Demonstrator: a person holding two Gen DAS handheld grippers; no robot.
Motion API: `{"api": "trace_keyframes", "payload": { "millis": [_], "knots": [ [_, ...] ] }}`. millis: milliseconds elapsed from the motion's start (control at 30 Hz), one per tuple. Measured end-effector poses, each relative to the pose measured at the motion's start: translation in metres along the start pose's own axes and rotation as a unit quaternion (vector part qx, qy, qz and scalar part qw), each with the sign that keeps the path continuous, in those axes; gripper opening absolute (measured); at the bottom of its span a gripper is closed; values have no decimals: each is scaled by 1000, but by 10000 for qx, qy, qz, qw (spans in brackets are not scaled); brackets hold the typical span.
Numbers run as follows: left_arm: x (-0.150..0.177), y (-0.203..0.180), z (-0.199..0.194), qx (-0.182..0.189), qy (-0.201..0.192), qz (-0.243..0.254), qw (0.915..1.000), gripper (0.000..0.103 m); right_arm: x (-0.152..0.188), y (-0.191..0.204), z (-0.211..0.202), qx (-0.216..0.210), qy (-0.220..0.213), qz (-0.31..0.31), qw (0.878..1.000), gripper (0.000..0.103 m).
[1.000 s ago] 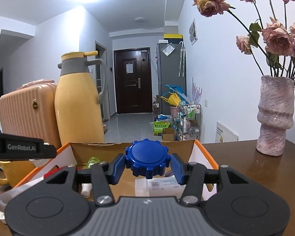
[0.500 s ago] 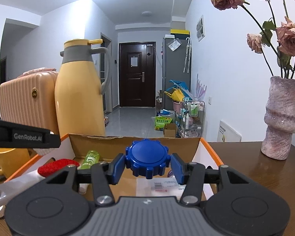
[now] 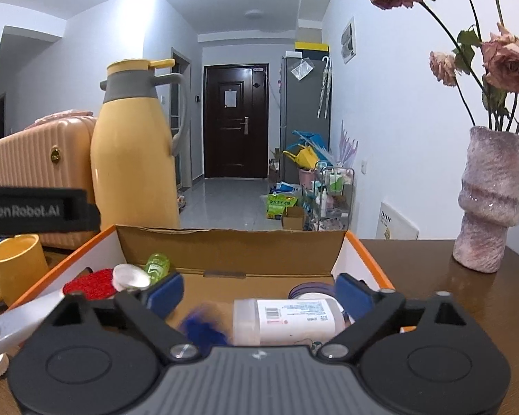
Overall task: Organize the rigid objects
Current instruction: 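Open both tools to drop the white cap and blue cap into the box, then withdraw both tools from the cardboard box back over the table items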
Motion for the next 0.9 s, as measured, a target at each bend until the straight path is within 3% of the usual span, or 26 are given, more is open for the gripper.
{"api": "trace_keyframes", "payload": {
  "millis": [900],
  "knots": [
    [3, 3, -6, 3, -64, 101, 9999, 103, -6, -11, -6, 183, -157, 234, 9994, 103]
  ]
}}
Point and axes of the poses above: each gripper's, at about its wrist camera, not at the fingertips, and z roughly the way its jaws point, y to its left, x to its underside, the point moved 10 cm from there along z, roughly the way its jaws point, and after that the axes turned 9 degrees about z, right-handed, at the moved point
